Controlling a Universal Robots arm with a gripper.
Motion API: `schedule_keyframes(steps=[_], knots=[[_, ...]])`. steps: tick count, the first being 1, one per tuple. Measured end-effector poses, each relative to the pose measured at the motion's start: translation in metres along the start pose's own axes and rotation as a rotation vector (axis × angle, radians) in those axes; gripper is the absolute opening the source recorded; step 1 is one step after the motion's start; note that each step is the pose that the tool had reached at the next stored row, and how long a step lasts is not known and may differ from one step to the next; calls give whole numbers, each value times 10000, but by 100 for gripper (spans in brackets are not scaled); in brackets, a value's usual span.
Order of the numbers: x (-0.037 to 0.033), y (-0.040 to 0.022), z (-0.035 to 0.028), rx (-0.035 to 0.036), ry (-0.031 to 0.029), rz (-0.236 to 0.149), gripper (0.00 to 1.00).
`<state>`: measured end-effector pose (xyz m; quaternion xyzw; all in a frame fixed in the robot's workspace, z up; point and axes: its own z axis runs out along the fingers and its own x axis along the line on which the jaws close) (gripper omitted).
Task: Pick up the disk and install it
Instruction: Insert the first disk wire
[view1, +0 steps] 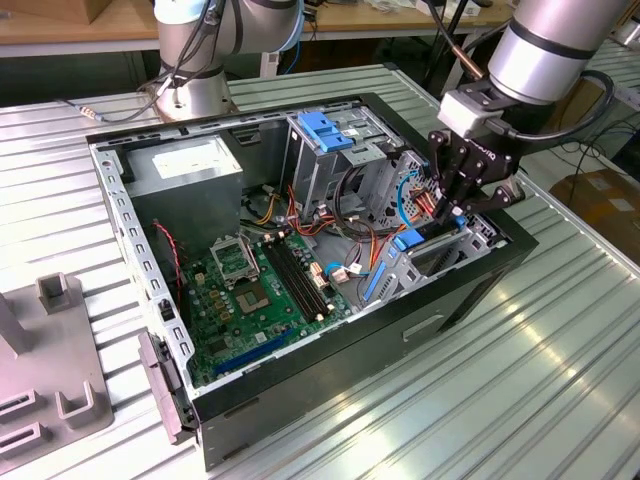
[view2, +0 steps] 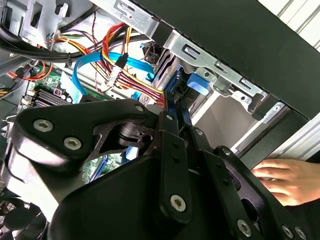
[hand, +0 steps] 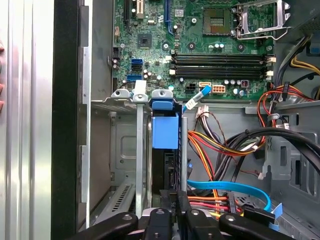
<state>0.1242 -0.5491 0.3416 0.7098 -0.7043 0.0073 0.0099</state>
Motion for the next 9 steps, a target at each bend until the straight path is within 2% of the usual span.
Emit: schedule_keyframes(steps=[1, 2, 5, 9], knots=[[0, 0, -1, 0, -1, 0, 17], [0, 0, -11, 0, 2, 1, 24], [2, 0, -78, 3, 4, 0, 24], [2, 0, -90, 3, 2, 0, 22]])
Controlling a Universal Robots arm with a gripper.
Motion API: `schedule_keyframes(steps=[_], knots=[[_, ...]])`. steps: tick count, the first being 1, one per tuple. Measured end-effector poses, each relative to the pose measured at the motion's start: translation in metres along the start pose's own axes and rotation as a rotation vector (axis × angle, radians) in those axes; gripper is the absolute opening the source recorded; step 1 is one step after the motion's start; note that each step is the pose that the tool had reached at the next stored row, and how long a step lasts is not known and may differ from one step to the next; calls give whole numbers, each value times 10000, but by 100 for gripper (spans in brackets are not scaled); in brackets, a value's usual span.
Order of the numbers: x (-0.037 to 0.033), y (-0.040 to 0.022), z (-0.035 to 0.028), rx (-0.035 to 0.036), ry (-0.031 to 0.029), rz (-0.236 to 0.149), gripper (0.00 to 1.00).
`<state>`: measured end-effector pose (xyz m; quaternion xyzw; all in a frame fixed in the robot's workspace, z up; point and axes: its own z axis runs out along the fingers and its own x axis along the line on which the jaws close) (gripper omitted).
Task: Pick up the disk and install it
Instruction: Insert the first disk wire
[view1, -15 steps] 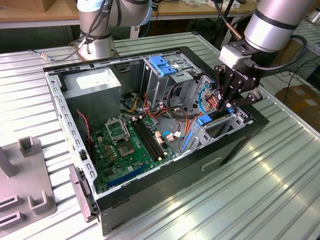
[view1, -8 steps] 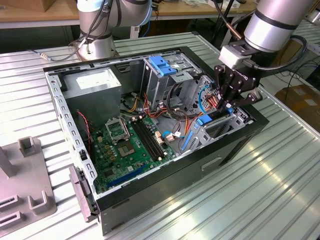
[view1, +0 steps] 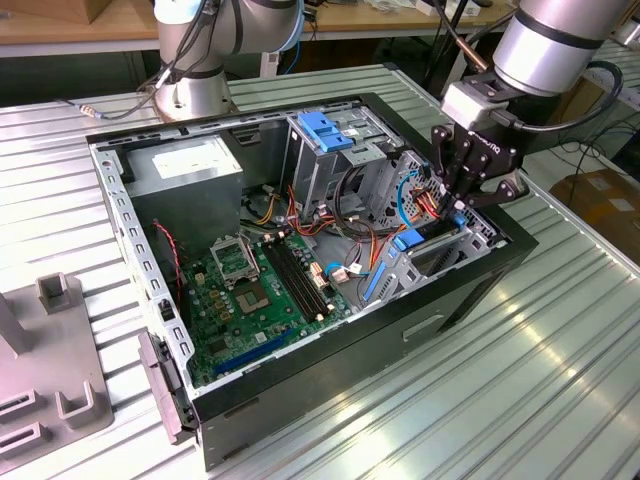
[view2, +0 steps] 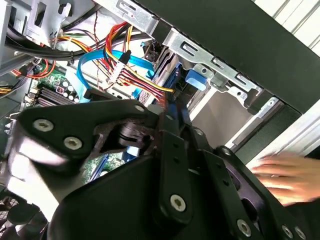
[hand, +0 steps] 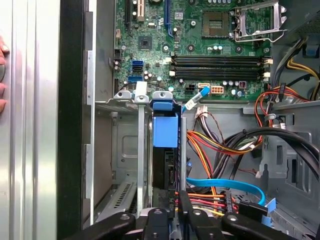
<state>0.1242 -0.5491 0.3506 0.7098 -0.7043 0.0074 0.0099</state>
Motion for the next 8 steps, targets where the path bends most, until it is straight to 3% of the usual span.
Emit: schedule_keyframes(steps=[3, 8], knots=[[0, 0, -1, 0, 1, 0, 10], [0, 0, -3, 0, 2, 0, 10]])
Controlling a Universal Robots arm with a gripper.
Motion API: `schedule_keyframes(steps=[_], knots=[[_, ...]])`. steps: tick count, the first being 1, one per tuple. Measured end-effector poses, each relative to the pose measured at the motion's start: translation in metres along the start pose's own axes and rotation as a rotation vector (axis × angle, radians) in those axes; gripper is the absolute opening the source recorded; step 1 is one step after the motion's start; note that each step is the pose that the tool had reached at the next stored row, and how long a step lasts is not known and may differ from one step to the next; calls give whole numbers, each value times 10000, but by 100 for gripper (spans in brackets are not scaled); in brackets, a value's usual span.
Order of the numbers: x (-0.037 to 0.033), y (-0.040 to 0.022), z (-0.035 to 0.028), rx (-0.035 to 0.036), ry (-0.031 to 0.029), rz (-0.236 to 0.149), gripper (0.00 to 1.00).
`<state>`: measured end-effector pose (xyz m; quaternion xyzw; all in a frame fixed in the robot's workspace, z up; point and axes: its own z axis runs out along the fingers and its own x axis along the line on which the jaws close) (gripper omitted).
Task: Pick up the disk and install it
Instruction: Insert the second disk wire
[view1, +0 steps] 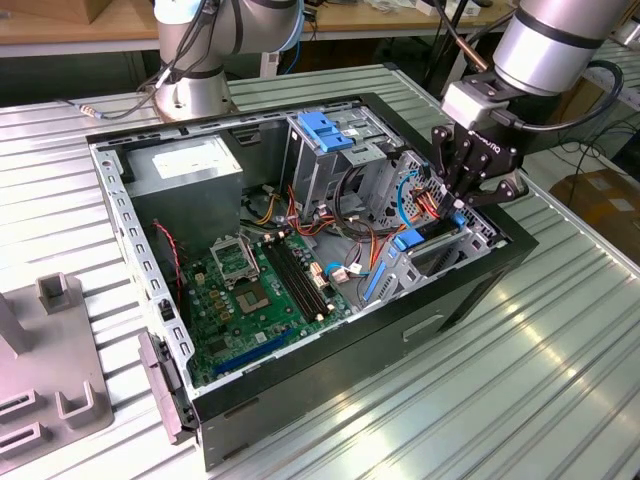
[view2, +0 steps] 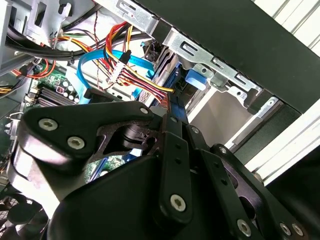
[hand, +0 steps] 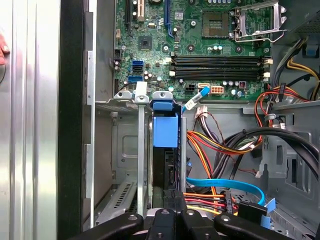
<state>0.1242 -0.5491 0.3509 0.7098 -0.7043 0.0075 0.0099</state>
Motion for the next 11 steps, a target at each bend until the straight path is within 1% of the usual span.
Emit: schedule_keyframes(steps=[11], knots=[[0, 0, -9, 0, -4, 0, 10]])
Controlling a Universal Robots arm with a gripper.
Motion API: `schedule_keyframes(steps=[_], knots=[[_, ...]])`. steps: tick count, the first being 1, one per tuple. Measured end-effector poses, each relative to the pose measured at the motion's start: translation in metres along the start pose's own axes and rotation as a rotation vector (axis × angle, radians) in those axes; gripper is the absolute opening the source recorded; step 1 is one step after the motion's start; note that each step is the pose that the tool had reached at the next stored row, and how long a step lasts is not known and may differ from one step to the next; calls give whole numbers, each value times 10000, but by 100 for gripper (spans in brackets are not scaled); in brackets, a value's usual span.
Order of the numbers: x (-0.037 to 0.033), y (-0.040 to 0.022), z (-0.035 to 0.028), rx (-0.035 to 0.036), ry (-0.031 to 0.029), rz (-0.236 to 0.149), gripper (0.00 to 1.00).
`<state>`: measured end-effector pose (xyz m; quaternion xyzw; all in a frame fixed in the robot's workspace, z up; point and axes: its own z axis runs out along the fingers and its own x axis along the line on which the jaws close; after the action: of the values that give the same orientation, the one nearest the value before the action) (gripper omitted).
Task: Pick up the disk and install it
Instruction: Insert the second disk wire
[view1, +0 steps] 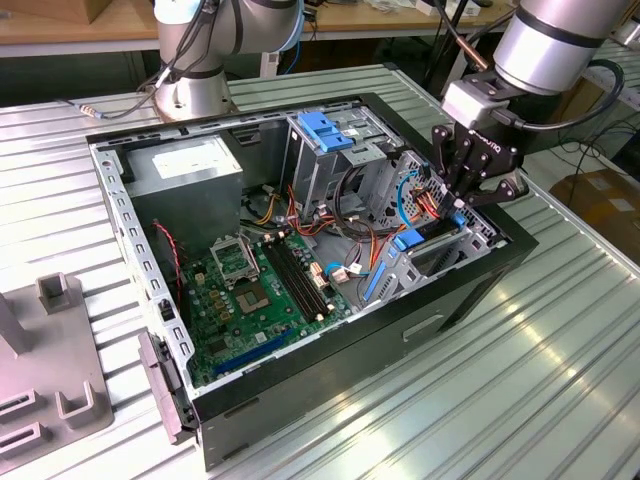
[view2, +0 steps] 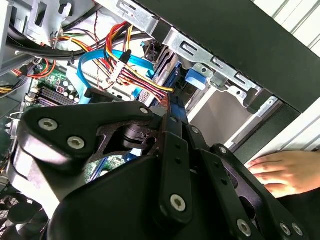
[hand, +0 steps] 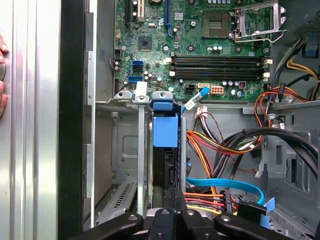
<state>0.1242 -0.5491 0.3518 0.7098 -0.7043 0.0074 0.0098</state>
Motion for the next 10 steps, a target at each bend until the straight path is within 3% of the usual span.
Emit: schedule_keyframes(steps=[4, 10], knots=[[1, 0, -39, 0, 2, 0, 10], [4, 1, -183, 0, 0, 0, 10]])
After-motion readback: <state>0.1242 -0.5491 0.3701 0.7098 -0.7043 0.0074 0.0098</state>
